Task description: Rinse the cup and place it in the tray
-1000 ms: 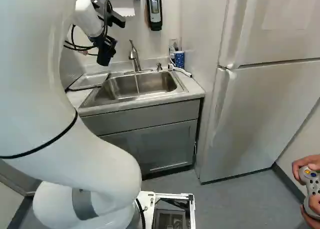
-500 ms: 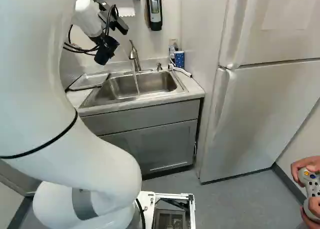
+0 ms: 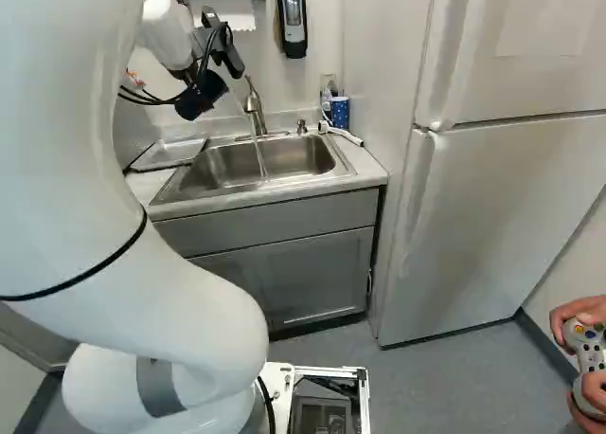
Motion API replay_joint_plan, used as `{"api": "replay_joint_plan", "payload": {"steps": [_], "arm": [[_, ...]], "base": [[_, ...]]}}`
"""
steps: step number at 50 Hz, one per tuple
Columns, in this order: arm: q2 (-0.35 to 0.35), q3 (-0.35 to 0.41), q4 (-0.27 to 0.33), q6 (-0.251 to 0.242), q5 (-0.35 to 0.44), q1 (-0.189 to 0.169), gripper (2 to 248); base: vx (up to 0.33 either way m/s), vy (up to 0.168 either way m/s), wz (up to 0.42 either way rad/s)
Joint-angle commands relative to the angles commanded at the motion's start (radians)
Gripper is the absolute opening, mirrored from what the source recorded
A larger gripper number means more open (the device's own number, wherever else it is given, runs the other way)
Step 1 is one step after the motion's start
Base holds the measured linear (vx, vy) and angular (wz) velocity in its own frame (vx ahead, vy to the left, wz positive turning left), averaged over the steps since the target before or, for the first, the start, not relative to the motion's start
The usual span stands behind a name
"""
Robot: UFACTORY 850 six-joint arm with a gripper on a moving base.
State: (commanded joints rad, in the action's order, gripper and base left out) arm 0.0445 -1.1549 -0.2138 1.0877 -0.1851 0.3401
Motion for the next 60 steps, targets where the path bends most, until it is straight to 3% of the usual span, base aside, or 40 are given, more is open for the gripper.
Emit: {"api": "replay_joint_plan", "payload": {"steps": [60], "arm": [[0.0,0.0,0.0,0.631,0.0,0.0,124]], "base": [[0.0,0.0,0.0]]}}
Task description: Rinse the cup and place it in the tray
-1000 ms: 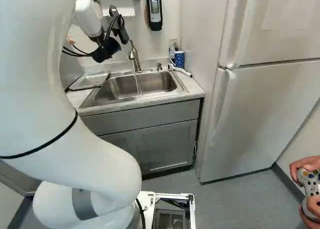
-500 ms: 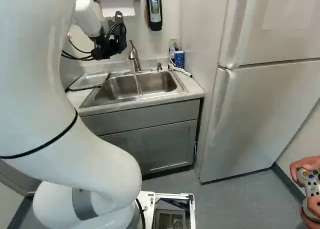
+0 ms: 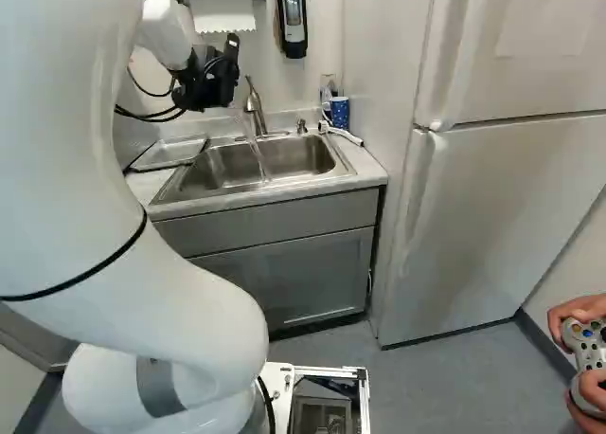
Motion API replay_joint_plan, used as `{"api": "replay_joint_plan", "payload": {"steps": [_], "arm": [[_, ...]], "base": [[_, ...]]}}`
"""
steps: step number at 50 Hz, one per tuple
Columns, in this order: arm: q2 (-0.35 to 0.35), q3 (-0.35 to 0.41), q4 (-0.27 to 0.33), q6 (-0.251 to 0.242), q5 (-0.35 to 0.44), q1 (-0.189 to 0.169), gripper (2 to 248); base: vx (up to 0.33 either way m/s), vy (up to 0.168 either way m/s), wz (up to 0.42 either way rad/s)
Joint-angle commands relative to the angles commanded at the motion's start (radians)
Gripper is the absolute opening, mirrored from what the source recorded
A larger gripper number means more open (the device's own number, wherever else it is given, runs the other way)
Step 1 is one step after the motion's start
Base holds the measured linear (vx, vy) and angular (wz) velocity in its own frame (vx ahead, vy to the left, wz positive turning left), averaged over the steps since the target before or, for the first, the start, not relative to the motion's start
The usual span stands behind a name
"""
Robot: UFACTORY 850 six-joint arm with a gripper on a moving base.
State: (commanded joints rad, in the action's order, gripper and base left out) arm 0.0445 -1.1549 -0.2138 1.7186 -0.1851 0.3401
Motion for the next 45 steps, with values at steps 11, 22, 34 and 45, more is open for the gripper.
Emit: {"api": "replay_joint_plan", "payload": {"steps": [11,22,34,45], "arm": [[0.0,0.0,0.0,0.063,0.0,0.0,124],[0.0,0.0,0.0,0.063,0.0,0.0,124],[0.0,0.0,0.0,0.063,0.0,0.0,124],[0.0,0.0,0.0,0.063,0.0,0.0,124]], "base": [[0.0,0.0,0.0],[0.0,0.0,0.0],[0.0,0.0,0.0],[0.0,0.0,0.0]]}}
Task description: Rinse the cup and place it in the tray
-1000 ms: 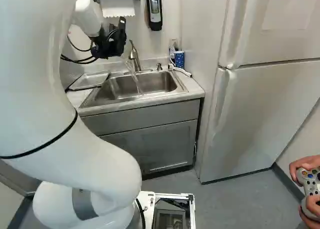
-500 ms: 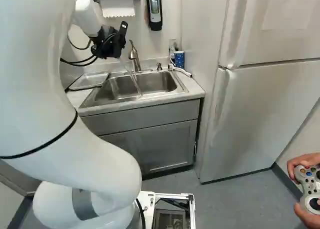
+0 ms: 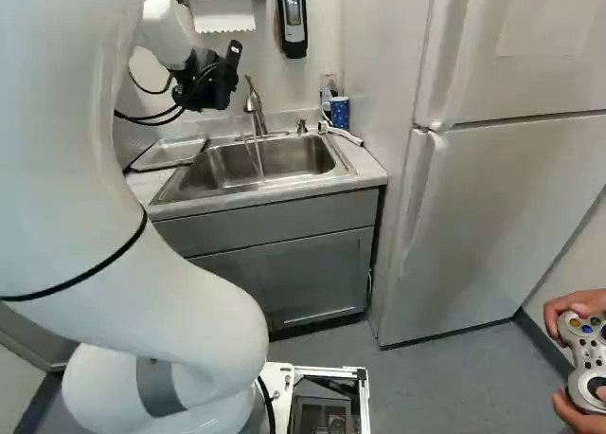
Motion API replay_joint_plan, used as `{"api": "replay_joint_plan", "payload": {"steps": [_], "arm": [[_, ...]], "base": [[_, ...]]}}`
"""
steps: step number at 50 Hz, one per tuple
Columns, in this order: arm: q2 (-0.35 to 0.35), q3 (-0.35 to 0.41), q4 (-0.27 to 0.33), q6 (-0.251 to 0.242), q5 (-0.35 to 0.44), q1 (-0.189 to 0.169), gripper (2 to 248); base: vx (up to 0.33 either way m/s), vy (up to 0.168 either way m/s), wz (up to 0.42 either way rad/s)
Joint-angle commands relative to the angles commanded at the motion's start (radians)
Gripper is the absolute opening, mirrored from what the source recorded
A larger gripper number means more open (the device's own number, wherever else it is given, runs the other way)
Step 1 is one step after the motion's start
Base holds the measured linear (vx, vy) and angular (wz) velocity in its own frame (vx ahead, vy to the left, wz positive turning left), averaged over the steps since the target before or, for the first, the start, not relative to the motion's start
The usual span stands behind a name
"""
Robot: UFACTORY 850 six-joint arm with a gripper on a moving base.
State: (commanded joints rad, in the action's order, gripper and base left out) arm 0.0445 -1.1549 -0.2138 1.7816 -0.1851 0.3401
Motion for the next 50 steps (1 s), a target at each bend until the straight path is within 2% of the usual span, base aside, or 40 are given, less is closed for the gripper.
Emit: {"api": "replay_joint_plan", "payload": {"steps": [50], "arm": [[0.0,0.0,0.0,0.0,0.0,0.0,124]], "base": [[0.0,0.0,0.0]]}}
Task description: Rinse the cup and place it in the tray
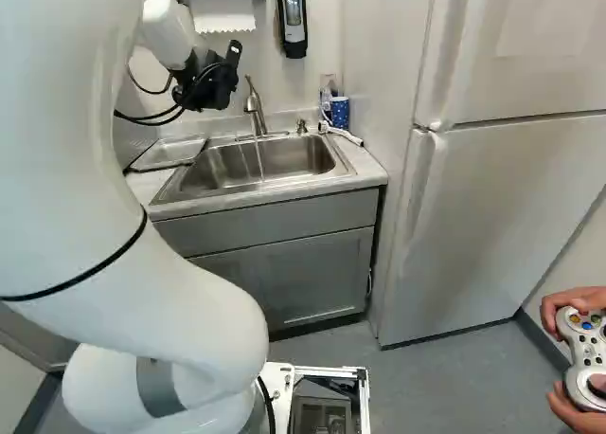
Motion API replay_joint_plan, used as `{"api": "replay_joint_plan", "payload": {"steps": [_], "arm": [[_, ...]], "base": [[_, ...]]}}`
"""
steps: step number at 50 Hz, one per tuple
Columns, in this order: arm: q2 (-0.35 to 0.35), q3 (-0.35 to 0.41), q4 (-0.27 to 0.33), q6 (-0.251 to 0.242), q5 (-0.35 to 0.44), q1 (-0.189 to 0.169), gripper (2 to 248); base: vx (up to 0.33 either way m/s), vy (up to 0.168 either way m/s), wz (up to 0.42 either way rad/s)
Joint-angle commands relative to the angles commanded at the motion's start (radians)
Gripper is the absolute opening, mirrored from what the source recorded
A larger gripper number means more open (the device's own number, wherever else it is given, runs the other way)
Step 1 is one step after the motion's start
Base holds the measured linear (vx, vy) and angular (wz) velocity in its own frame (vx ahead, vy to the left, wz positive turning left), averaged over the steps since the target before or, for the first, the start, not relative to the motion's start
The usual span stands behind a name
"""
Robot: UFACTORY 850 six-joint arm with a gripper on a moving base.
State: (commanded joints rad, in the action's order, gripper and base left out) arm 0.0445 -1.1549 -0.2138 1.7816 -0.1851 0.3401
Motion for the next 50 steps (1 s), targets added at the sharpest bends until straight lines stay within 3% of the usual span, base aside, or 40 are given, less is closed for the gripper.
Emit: {"api": "replay_joint_plan", "payload": {"steps": [11,21,50], "arm": [[0.0,0.0,0.0,0.006,0.0,0.0,124],[0.0,0.0,0.0,0.087,0.0,0.0,124],[0.0,0.0,0.0,0.087,0.0,0.0,124]], "base": [[0.0,0.0,0.0],[0.0,0.0,0.0],[0.0,0.0,0.0]]}}
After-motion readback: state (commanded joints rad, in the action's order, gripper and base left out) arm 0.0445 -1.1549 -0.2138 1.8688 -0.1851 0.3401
